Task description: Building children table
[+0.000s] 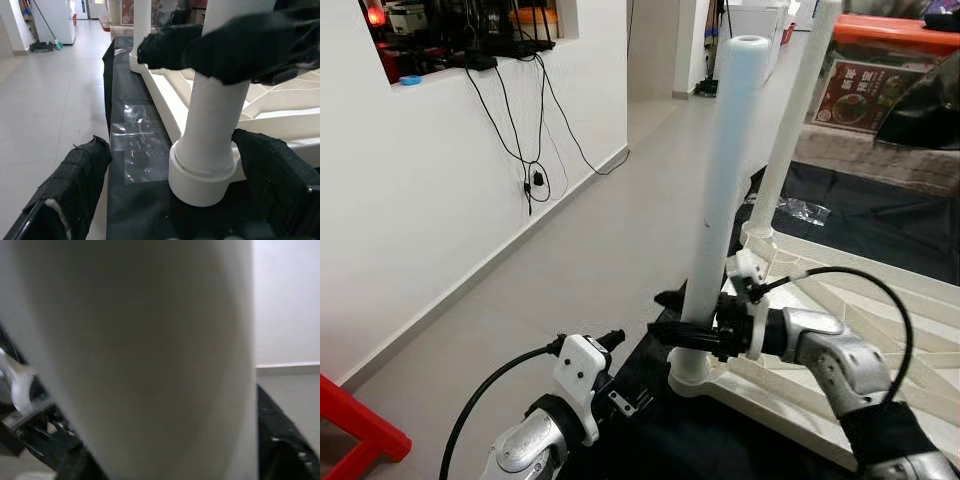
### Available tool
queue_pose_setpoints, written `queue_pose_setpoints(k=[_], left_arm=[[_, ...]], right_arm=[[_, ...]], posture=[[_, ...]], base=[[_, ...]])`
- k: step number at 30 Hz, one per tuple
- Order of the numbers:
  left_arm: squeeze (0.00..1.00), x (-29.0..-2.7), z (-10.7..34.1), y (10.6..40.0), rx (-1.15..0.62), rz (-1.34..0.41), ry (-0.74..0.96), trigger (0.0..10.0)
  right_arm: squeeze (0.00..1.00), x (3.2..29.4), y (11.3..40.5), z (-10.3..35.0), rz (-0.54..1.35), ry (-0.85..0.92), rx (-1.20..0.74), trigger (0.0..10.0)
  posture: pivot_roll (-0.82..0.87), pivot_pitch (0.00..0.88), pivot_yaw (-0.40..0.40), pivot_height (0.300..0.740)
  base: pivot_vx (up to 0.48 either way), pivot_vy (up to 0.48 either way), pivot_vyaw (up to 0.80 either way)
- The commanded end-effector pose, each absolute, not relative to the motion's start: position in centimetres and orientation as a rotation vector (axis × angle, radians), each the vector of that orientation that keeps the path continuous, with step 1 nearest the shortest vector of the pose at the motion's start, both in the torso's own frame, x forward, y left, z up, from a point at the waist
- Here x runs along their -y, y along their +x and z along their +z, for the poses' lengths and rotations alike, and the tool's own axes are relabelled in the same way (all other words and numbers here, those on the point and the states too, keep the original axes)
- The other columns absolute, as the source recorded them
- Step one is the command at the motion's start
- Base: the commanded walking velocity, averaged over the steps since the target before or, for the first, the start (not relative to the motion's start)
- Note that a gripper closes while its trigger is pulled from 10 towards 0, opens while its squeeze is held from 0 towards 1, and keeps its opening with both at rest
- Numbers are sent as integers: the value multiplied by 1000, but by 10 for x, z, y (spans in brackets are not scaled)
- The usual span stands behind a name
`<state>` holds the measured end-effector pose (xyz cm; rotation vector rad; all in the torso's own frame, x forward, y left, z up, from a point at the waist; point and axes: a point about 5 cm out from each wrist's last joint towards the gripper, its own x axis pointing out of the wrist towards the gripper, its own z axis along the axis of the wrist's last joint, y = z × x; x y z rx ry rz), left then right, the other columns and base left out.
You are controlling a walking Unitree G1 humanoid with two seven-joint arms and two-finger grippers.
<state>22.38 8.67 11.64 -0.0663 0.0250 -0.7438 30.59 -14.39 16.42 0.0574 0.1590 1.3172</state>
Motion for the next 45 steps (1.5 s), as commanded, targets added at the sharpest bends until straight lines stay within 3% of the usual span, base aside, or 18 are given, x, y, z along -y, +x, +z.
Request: queue_pose_setpoints(k=[1,8,12,13,15,16,20,26,27,28,30,31,33,34,35,36,41,45], left_arm=[[0,-88,111,222,-45,-743,-61,10000],[0,-88,112,223,-45,-743,-60,10000],[0,-89,112,223,-45,-740,-58,10000],[0,-89,112,223,-45,-740,-58,10000],[0,-90,112,223,-45,-740,-56,10000],[0,-90,112,223,-45,-740,-56,10000],[0,-90,112,224,-45,-742,-53,10000],[0,-89,112,224,-43,-741,-53,10000],[0,-89,112,225,-43,-741,-54,10000],[0,-89,112,225,-43,-741,-55,10000],[0,-89,112,225,-42,-741,-56,10000],[0,-88,112,225,-42,-741,-56,10000],[0,-88,112,225,-41,-741,-56,10000],[0,-88,112,225,-41,-739,-56,10000],[0,-88,112,225,-41,-739,-56,10000],[0,-89,112,225,-41,-735,-57,10000],[0,-89,112,225,-42,-735,-57,10000],[0,-89,112,225,-43,-738,-57,10000]], right_arm=[[0,142,307,165,1338,24,-152,0],[0,147,330,172,1063,53,-42,0],[0,181,367,162,272,113,-10,0],[0,181,367,162,272,113,-10,0],[0,203,365,157,-74,60,-28,0],[0,203,365,157,-74,60,-28,0],[0,224,334,152,-552,31,-52,0],[0,215,322,147,-675,117,-95,0],[0,200,328,148,-638,177,-96,275],[0,195,331,150,-610,190,-87,10000],[0,181,342,155,-500,176,-58,10000],[863,174,345,158,-442,176,-28,10000],[863,170,347,160,-406,176,-7,10000],[1000,163,348,166,-358,162,32,10000],[1000,163,348,166,-358,162,32,10000],[47,156,352,173,-273,161,76,10000],[0,146,357,178,-74,239,78,10000],[0,132,348,184,549,364,44,10000]], posture=[[98,0,-20,740],[98,0,-22,740],[99,6,-14,740],[99,6,-14,740],[96,8,-11,740],[96,8,-11,740],[96,9,-11,740],[93,11,-12,740],[90,13,-14,740],[90,13,-14,740],[89,13,-14,740],[92,14,-17,740],[92,14,-17,740],[95,15,-18,740],[95,15,-18,740],[95,16,-18,740],[94,17,-17,740],[95,14,-14,740]], base=[[0,0,0],[0,0,0],[0,0,0],[0,0,0],[0,0,0],[0,0,0],[0,0,0],[0,0,0],[0,0,0],[0,0,0],[0,0,0],[0,0,0],[0,0,0],[0,0,0],[0,0,0],[0,0,0],[0,0,0],[0,0,0]])
